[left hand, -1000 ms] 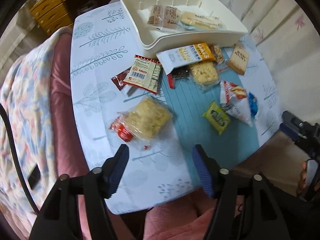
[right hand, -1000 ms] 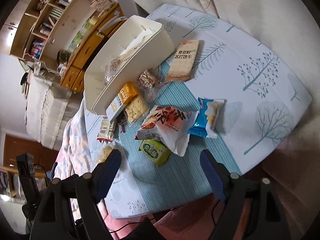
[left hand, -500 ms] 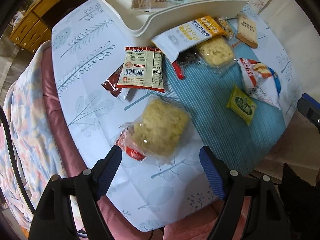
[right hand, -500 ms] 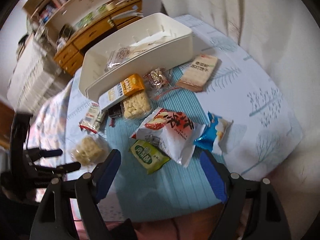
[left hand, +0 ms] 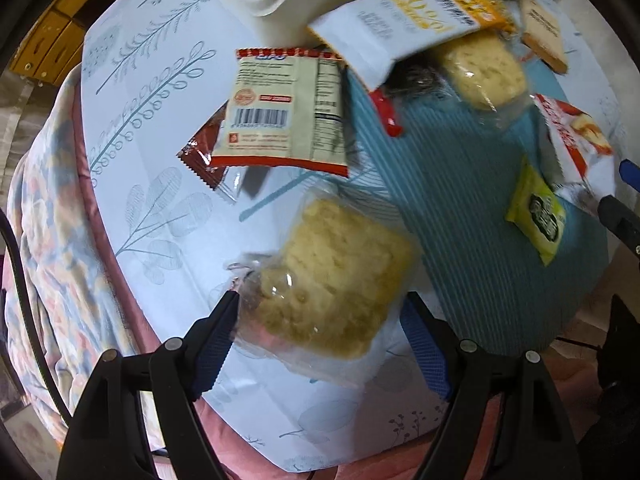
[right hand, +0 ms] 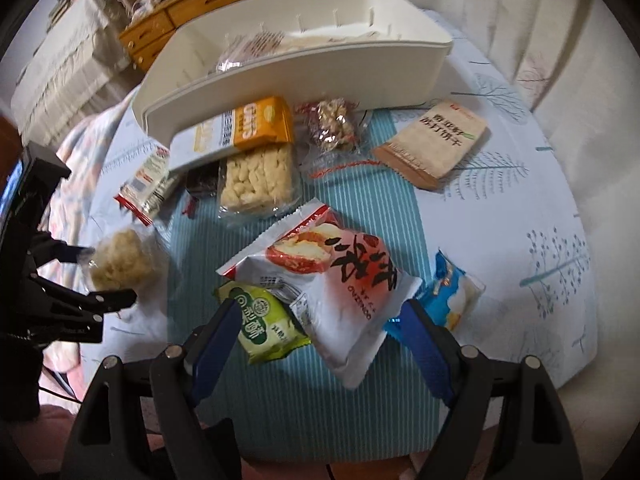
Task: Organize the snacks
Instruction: 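Grasp the clear crumbly-cookie bag with the left tool while the right tool grasps the white chip bag, then carry both bags over the white tray and open both tools to drop them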
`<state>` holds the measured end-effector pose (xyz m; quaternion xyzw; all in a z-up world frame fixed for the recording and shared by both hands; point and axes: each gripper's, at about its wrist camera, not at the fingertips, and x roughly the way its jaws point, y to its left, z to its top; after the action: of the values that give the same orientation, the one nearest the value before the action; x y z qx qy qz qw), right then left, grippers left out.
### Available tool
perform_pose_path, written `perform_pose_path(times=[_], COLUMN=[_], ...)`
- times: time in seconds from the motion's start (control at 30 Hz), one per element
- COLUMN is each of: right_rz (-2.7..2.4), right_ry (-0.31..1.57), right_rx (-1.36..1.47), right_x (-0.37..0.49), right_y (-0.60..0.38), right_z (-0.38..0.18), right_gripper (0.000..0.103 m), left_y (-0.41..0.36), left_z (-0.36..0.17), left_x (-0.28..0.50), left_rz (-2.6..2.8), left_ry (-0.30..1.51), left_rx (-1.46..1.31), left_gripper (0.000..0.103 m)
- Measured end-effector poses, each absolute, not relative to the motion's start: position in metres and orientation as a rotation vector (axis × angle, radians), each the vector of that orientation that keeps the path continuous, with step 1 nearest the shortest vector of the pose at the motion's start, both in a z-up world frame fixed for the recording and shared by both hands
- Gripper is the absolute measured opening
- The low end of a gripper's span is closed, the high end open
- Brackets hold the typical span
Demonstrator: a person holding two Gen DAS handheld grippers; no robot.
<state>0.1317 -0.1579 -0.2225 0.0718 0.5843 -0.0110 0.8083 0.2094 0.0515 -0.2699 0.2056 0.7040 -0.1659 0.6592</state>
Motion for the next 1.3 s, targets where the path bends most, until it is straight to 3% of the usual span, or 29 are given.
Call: perform_pose_path(times=[0.4, 0.5, 0.53, 0.87, 1.3], right_rz=[0.031, 0.025, 0.025, 0.021, -0.006], right_ry=[1.326, 1.335, 1.337, 1.341, 1.265], right_rx=[0.041, 0.027, 0.029, 0.064, 0.084], right_x=[0.159, 0.163, 0.165, 0.170, 0.152], right_y=[-0.152, -0.153, -0.153, -0.169, -0.157], right_z=[-0.251, -0.255, -0.255, -0.256, -0.225], right_gripper=[0.082, 0.082, 0.082, 0.063, 0.048], left_y=[0.058, 0.059, 0.060, 0.068, 0.085], left_z=[-0.281, -0.283, -0.284, -0.284, -0.258], left_x=[0.229, 0.233, 0.235, 0.245, 0.237], left_rz=[-0.309, -0.286, -0.283, -0.298, -0.293], left_ry=[1.620, 1.620, 1.620, 1.621, 1.638], left_rx=[0.429, 0.426, 0.423, 0.349, 0.254], left_gripper=[0.079, 0.074, 0.067, 0.053, 0.050])
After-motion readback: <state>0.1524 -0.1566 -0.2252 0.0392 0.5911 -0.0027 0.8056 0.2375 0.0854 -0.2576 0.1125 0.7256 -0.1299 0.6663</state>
